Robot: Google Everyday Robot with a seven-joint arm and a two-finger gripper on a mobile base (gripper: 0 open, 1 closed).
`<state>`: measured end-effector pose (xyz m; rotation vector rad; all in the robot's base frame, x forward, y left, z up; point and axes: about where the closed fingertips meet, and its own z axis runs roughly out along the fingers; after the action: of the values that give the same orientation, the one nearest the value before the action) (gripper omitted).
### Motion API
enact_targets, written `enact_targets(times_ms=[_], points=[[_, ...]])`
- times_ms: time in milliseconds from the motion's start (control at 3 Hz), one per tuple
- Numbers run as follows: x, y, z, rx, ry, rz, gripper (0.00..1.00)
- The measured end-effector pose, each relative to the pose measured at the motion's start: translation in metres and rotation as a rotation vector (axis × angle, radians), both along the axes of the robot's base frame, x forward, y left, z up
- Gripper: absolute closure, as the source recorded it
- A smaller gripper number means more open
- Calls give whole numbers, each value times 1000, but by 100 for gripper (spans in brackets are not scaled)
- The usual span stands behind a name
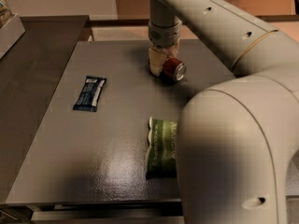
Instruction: Pick coke can
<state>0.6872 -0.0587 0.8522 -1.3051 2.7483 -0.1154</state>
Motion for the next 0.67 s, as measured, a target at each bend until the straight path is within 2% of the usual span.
enact_targets(times_ms=[333, 667], points=[[0, -2, 5, 9, -9, 2, 64], [-3, -1, 25, 36, -46, 26, 87]])
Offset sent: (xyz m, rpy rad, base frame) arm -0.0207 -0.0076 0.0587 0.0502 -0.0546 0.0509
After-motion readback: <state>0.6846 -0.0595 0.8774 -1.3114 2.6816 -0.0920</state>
